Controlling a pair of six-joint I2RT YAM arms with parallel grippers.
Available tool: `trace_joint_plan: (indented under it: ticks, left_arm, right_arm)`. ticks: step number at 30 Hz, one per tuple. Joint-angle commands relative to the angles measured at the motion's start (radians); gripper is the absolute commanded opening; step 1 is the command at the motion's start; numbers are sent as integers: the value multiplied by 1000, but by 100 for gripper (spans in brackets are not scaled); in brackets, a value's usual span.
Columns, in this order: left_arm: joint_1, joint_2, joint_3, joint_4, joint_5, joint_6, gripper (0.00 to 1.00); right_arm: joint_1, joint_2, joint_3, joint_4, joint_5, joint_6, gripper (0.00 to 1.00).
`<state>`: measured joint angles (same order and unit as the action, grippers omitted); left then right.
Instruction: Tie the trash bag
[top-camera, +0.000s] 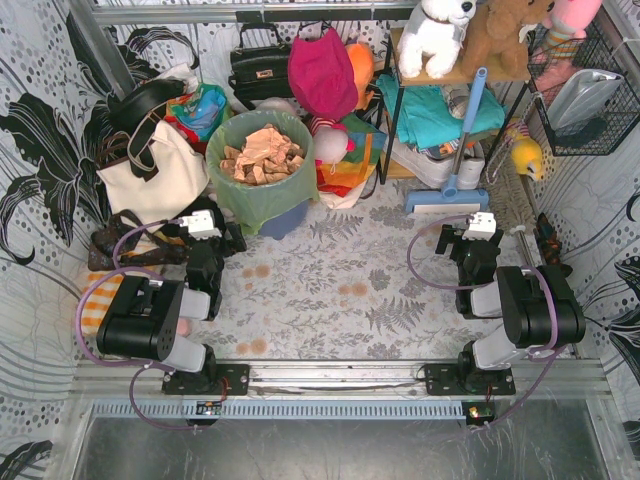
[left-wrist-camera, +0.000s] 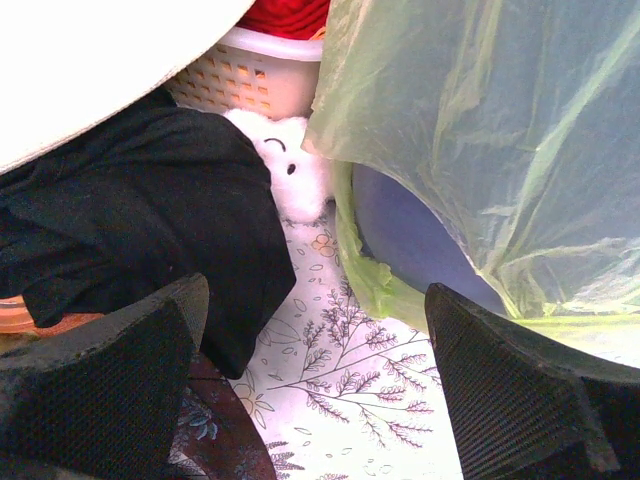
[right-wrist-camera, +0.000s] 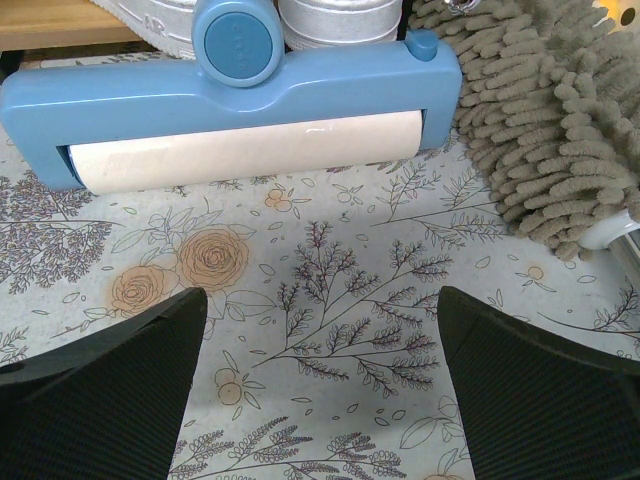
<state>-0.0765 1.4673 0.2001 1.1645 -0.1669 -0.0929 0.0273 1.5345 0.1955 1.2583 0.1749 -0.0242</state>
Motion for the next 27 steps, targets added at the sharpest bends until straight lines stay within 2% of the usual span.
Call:
trace_joint_plan:
  ticks: [1, 6, 11, 15, 18, 20, 23, 27]
  left_arm:
    - [7, -18, 22, 8, -39, -7, 98]
    - [3, -150, 55, -152, -76, -11, 98]
    - [-33, -285, 135, -402, -227, -90, 98]
    - [-81, -363, 224, -589, -327, -167, 98]
    - [-99, -406, 334, -797, -407, -285, 98]
    - [-101, -419, 412, -929, -397, -306, 98]
    - [-101, -426, 527, -1117, -384, -325, 98]
    - [-101, -428, 643, -1222, -362, -319, 98]
  right_arm:
    - [-7, -6, 6, 27, -3, -8, 97]
    - [-7, -147, 93, -245, 55, 13, 97]
    - [-7, -262, 127, -392, 68, 15, 97]
    - [-7, -362, 234, -664, 132, 113, 97]
    - [-7, -419, 320, -816, 67, 125, 97]
    - [-7, -450, 367, -888, 11, 146, 97]
    - [-7, -485, 463, -1006, -95, 267, 97]
    - [-7, -488, 548, -1124, -126, 475, 99]
